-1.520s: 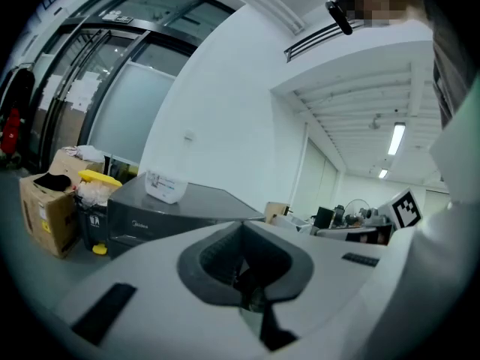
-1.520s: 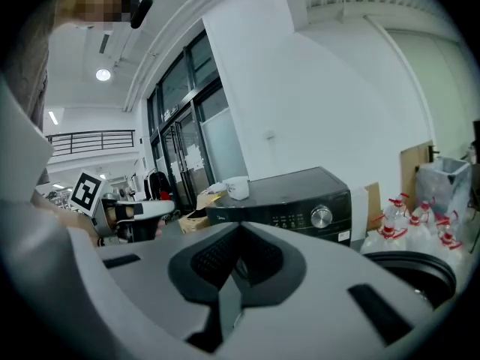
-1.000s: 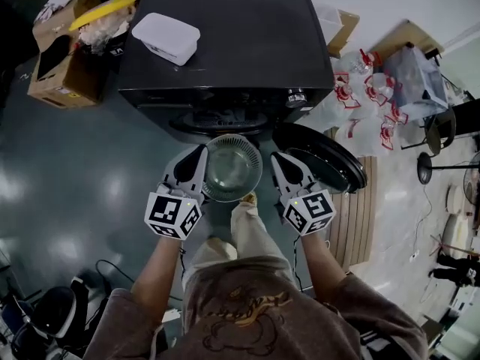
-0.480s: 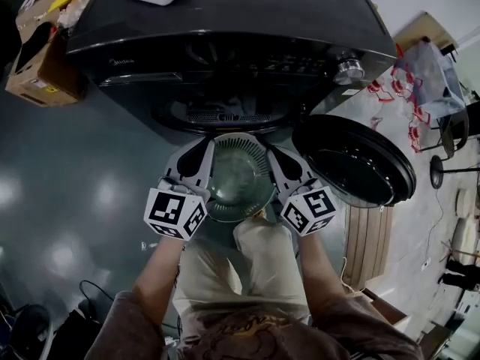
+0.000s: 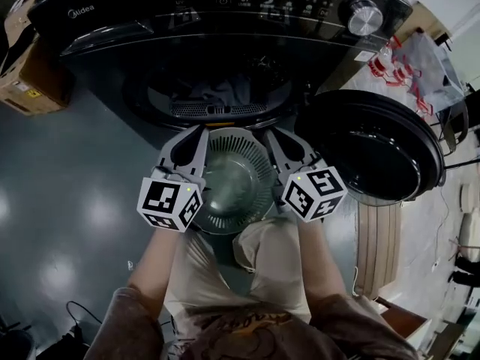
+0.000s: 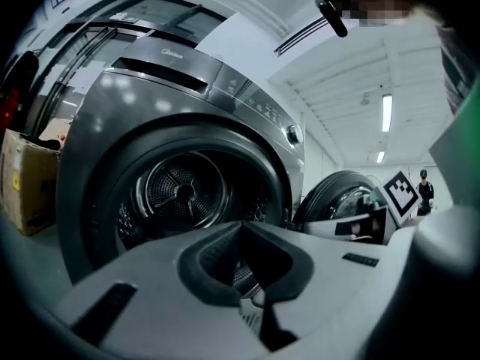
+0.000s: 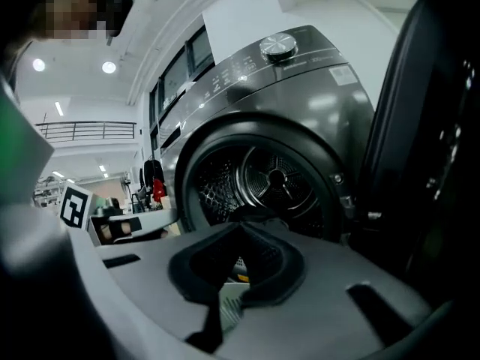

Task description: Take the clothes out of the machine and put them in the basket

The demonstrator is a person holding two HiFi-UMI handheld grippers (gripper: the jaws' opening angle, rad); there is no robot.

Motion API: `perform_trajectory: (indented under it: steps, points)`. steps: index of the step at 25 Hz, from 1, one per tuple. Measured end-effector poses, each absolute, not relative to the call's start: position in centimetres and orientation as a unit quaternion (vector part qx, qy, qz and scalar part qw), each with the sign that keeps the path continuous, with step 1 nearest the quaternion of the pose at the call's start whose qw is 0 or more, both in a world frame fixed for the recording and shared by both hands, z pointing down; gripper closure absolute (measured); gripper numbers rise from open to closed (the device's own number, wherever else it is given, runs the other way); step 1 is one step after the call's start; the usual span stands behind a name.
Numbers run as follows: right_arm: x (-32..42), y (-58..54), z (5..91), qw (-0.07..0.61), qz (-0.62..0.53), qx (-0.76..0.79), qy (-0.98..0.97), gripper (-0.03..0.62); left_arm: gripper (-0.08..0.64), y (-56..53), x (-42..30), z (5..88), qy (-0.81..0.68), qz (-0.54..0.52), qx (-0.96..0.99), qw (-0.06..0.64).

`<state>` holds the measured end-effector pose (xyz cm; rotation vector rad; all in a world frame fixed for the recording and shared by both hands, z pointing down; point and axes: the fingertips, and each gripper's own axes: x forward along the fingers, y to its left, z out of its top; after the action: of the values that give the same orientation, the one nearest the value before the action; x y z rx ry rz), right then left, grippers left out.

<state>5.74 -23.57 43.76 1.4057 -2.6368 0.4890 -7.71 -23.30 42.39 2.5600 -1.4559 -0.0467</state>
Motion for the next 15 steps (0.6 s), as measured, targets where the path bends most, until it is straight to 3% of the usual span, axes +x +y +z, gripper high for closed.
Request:
perform_trajectory:
  steps: [15]
  points:
    - [3.9, -22.1, 43.8, 0.036, 0.110, 0.474, -0.873, 0.595, 0.554, -22.1, -8.0, 44.3, -0.491, -0.029, 0.867, 0.076]
